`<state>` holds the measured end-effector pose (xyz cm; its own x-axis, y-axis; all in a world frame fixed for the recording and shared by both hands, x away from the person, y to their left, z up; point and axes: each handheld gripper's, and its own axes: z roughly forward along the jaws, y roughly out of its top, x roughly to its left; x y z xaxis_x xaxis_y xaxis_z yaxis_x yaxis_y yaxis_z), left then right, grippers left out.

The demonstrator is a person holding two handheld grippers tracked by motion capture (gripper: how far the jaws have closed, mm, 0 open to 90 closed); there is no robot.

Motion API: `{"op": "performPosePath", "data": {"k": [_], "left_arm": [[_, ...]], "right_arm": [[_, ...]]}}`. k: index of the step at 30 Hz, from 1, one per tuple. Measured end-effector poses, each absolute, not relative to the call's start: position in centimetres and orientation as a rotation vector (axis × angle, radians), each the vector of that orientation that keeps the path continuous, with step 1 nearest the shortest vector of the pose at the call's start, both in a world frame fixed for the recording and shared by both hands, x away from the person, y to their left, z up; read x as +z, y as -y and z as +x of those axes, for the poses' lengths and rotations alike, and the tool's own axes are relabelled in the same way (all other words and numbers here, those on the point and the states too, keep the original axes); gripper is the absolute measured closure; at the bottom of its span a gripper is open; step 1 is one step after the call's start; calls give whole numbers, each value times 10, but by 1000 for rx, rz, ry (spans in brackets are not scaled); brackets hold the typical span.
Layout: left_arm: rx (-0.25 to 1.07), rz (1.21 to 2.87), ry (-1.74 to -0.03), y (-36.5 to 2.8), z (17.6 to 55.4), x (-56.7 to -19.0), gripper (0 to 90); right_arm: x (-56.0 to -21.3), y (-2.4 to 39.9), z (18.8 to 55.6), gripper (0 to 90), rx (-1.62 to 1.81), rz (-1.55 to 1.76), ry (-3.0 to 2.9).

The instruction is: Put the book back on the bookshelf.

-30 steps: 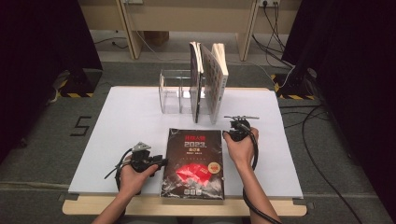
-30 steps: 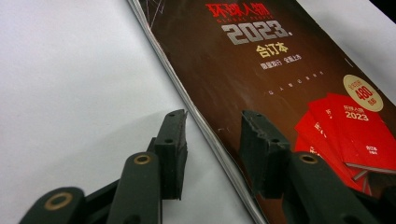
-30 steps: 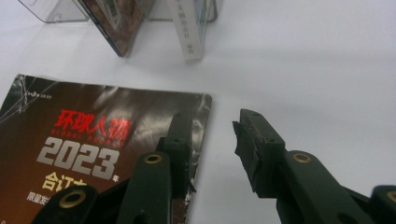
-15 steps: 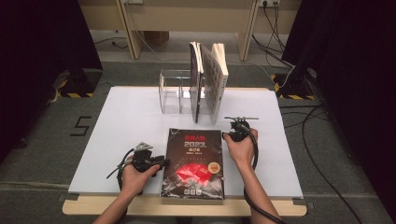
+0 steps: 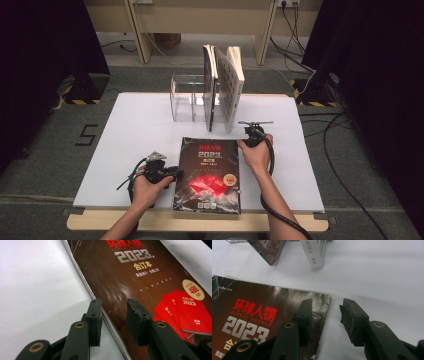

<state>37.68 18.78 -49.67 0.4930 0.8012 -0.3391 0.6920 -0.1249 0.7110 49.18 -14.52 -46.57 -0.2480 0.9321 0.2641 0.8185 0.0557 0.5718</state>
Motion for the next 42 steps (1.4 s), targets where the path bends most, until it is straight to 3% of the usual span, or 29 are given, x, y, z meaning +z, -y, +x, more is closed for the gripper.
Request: {"op": "performPosePath", "data": {"k": [24,38,42], "left_arm": [[139,1876,-1202,-183,376,-497,611],[157,1920,-1199,-183,370,-494,638],[167,1928,-1205,-186,366,-494,641]], "right_arm": [[-474,136,516,574,981,1772,-2188],[-477,143,511,722,1022,1806,-2174],[-477,143,505,729,1006,1785,-2200]]}}
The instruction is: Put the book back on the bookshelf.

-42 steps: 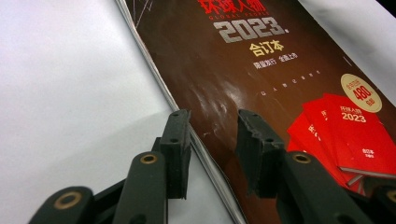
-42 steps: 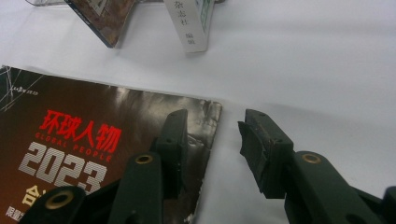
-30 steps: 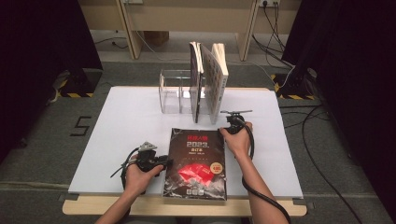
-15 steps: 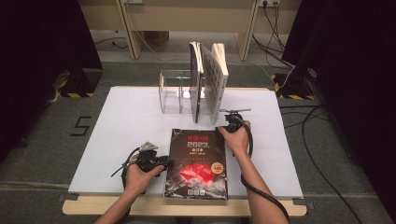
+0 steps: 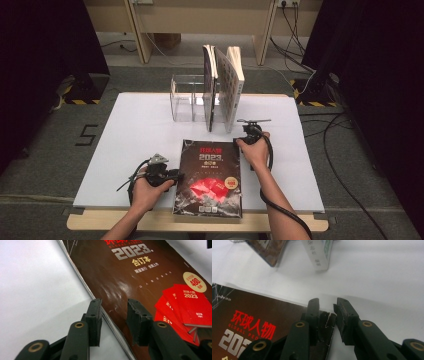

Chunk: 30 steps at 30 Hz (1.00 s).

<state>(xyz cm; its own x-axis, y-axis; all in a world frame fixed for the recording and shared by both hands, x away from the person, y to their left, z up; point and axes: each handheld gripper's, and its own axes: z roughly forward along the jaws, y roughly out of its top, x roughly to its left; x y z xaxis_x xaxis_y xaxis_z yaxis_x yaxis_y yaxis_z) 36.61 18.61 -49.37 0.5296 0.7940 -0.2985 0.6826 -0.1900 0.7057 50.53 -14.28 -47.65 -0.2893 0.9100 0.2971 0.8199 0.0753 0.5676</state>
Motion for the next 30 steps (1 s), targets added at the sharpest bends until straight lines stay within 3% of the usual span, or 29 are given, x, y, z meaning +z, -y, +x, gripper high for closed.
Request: {"op": "performPosePath", "data": {"k": [7,14,30], "left_arm": [[153,1948,-1213,-195,352,-491,647],[145,1939,-1202,-198,346,-487,631],[197,1973,-1212,-192,350,-491,624]], "right_arm": [[-476,135,490,717,991,1774,-2231],[-471,130,485,581,980,1821,-2272],[-476,131,477,587,1056,1882,-2194]]}}
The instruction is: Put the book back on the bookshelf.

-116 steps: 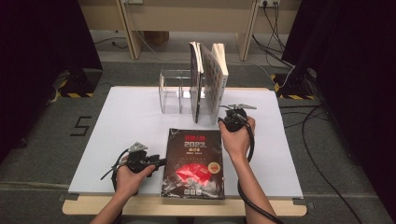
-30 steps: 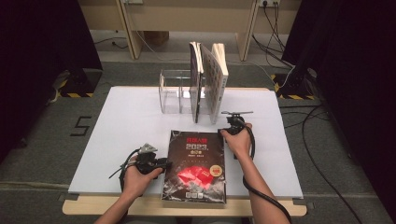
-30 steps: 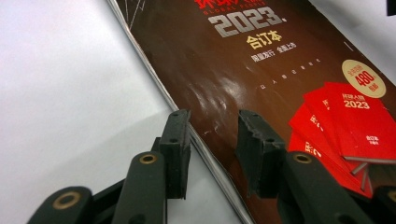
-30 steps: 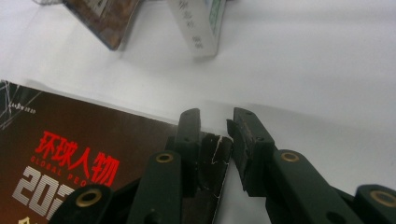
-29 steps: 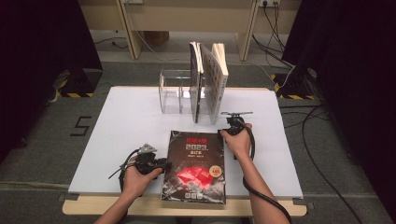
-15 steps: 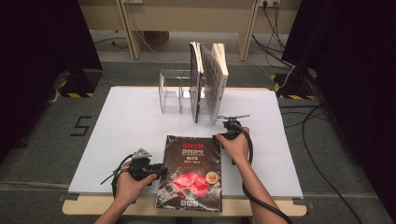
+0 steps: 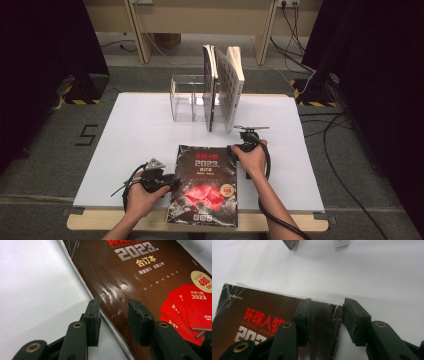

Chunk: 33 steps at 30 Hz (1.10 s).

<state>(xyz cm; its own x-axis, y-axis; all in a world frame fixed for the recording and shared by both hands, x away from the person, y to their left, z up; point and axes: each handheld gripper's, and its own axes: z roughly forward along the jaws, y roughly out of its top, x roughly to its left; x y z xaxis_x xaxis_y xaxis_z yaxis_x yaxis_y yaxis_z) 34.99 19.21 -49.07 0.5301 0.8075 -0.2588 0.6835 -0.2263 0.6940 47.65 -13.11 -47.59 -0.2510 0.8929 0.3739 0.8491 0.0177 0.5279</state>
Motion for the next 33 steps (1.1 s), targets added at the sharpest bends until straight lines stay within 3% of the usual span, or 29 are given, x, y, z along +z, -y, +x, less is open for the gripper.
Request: {"op": "performPosePath", "data": {"k": [12,21,33], "left_arm": [[198,1970,-1223,-192,349,-491,629],[203,1975,-1217,-191,349,-490,630],[205,1976,-1217,-191,349,-490,633]], "right_arm": [[-476,130,465,596,1096,1961,-2210],[-468,130,461,746,1093,1932,-2241],[-467,131,458,722,1112,1931,-2271]]}}
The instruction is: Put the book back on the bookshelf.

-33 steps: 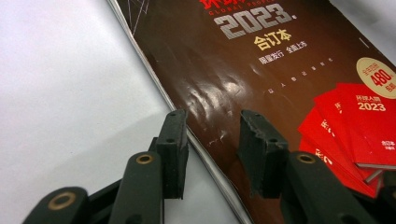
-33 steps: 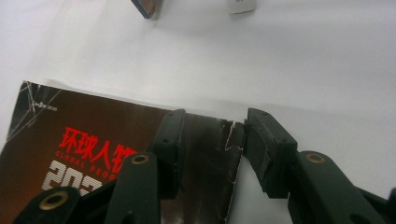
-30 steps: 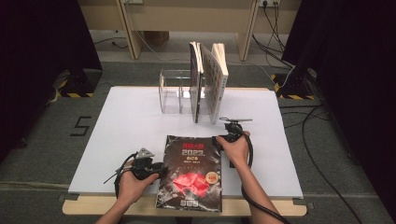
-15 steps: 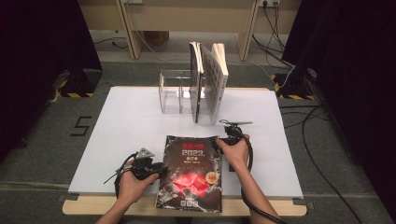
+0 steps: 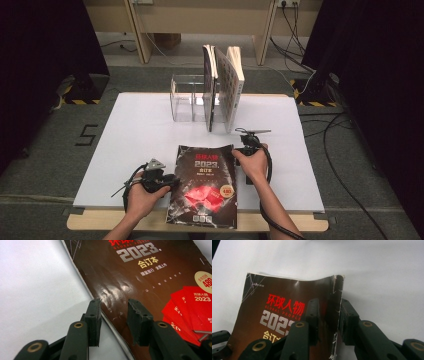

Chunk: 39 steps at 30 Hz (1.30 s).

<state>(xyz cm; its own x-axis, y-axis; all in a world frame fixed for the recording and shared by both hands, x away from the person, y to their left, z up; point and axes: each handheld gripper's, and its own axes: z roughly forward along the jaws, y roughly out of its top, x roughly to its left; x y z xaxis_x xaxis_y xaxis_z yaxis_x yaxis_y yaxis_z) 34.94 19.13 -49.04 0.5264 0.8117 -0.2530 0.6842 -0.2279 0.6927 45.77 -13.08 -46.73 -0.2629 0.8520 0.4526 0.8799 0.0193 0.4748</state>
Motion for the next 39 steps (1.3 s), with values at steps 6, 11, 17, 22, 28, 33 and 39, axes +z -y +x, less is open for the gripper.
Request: {"op": "performPosePath", "data": {"k": [6,11,17,22,28,33,39], "left_arm": [[208,1977,-1215,-192,349,-491,633],[206,1974,-1219,-191,349,-491,632],[198,1966,-1215,-193,349,-490,629],[196,1927,-1203,-195,350,-488,622],[219,1894,-1201,-198,349,-483,596],[245,1866,-1204,-201,350,-478,540],[273,1850,-1200,-204,350,-473,502]], "right_arm": [[-473,130,455,722,-1050,-1853,2219],[-472,133,454,815,-1071,-1837,2195],[-454,130,452,870,-1143,-1766,2177],[-440,130,449,872,-1222,-1749,2142],[-429,123,447,873,-1265,-1732,2164],[-417,122,445,873,-1330,-1730,2163],[-395,117,441,873,-1423,-1716,2183]]}}
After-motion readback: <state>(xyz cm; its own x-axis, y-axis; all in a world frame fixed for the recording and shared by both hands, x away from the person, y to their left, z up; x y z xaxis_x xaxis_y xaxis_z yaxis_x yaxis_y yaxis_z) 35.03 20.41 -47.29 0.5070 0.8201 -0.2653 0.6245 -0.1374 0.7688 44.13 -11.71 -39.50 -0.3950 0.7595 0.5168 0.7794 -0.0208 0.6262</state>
